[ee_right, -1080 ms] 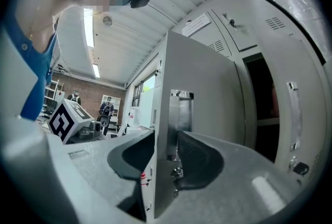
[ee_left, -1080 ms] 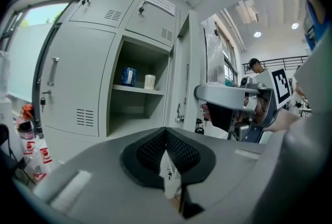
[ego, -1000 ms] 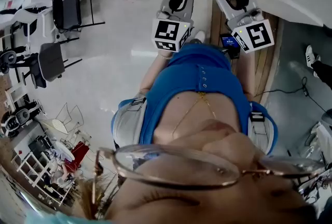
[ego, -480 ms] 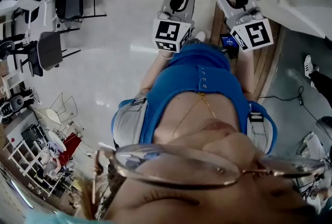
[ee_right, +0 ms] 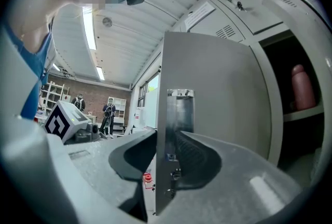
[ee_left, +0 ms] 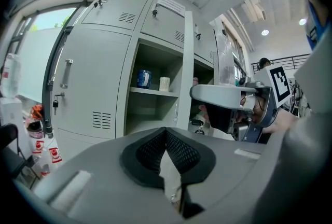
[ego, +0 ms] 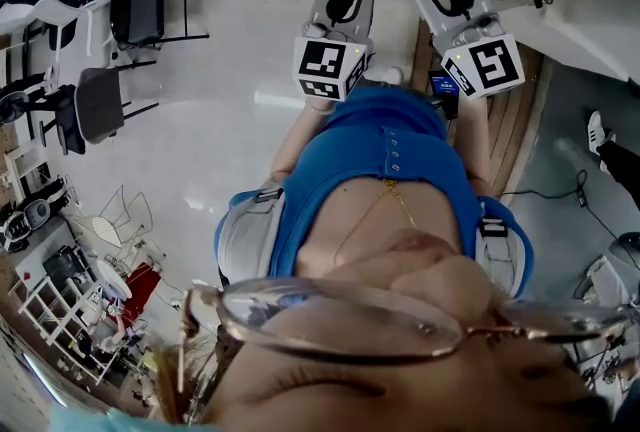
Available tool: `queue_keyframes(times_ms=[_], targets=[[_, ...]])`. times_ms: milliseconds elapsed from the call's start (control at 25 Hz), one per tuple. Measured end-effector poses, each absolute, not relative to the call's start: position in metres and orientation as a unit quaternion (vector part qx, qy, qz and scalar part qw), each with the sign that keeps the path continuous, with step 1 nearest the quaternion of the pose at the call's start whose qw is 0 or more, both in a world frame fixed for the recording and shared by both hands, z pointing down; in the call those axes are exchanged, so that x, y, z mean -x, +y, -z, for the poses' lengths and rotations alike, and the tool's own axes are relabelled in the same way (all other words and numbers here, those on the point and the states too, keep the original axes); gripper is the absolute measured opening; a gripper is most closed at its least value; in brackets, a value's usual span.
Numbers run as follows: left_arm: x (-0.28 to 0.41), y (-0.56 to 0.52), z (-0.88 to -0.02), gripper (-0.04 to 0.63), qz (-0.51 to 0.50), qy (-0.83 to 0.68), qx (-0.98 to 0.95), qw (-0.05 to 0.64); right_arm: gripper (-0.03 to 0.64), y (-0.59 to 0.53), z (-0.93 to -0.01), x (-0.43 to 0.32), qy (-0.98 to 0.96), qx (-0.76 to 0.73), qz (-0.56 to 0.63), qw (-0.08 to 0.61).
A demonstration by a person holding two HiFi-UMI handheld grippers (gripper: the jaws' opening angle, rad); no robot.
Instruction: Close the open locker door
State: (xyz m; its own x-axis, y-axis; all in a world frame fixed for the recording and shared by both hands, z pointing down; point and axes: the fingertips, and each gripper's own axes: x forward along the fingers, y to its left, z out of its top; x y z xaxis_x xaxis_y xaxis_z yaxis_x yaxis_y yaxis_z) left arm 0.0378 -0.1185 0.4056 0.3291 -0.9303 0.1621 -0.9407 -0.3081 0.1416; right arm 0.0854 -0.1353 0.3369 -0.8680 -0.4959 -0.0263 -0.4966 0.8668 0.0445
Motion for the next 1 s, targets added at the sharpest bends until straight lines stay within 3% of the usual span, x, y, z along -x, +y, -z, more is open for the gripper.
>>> queue_keyframes(times_ms=[280, 400, 1000], targets=[[-0.004, -0.148, -0.406, -0.002, -0.028, -0.568, -0.815, 0.109, 0.105, -0.158, -0.335, -0.053, 0.963, 0.270, -0.029, -0.001], [0.005, -0.158, -0.403, -0.002, -0.026, -0.565, -0.818, 0.108, 0.057, -0.171, -0.334, -0.046, 0.959, 0.283, -0.034, -0.007], [0.046, -0.201, -0.407, -0.002, -0.029, -0.547, -0.830, 0.107, 0.038, -0.221, -0.337, -0.005, 0.949, 0.314, -0.035, -0.006]])
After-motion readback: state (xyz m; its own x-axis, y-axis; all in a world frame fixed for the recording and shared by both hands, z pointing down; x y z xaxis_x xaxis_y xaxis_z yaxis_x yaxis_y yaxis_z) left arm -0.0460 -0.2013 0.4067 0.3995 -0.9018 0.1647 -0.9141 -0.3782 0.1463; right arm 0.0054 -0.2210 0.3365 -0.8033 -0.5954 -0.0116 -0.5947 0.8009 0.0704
